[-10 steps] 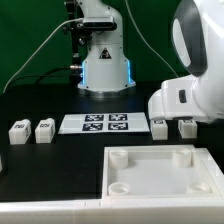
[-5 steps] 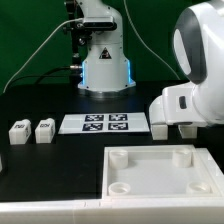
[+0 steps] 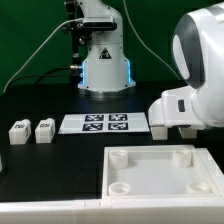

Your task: Assemble one leg

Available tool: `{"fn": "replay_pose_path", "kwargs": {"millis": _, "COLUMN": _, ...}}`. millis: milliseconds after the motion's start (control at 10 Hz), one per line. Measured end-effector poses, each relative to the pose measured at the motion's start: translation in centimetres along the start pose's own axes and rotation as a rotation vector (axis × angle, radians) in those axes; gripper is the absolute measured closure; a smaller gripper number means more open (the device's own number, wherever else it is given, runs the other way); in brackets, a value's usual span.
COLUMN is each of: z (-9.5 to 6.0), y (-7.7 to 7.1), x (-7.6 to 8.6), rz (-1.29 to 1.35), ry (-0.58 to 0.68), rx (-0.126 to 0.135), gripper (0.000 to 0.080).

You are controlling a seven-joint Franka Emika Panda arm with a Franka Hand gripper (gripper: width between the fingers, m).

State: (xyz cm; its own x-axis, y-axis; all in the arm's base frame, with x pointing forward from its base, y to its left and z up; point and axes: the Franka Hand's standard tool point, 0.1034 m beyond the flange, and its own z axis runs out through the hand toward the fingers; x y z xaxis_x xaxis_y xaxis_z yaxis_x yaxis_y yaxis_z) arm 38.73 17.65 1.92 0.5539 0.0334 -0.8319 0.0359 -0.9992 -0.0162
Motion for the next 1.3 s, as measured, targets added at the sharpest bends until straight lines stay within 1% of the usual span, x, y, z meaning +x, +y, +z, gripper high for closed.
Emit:
{"fn": "replay_pose_path", "kwargs": {"millis": 100, "z": 0.0, "y": 0.0, "x": 0.0, "rz": 0.0, "ry": 0.0, "rx": 0.0, "gripper": 0.0388}}
{"fn": "replay_pose_path", "kwargs": {"millis": 200, "z": 0.0, "y": 0.0, "x": 0.0, "rz": 0.0, "ry": 0.0, "rx": 0.0, "gripper": 0.0388}}
{"fn": "replay_pose_path", "kwargs": {"millis": 300, "z": 0.0, "y": 0.0, "x": 0.0, "rz": 0.0, "ry": 0.0, "rx": 0.0, "gripper": 0.0512}}
{"fn": "replay_pose_path", "kwargs": {"millis": 900, "z": -0.1, "y": 0.0, "x": -0.1, "rz": -0.002, "ry": 0.0, "rx": 0.0, "gripper": 0.0512}}
{"fn": "replay_pose_path", "kwargs": {"millis": 1000, "z": -1.2, "y": 0.2, "x": -0.8, "rz": -0.011, "ry": -0.004, "rx": -0.005, "gripper": 0.0511}}
{"fn": "replay_pose_path", "kwargs": {"millis": 1300, "z": -5.4, "y": 1.0, "x": -3.7, "rz": -0.058, "ry": 0.021, "rx": -0.008, "gripper": 0.0509}}
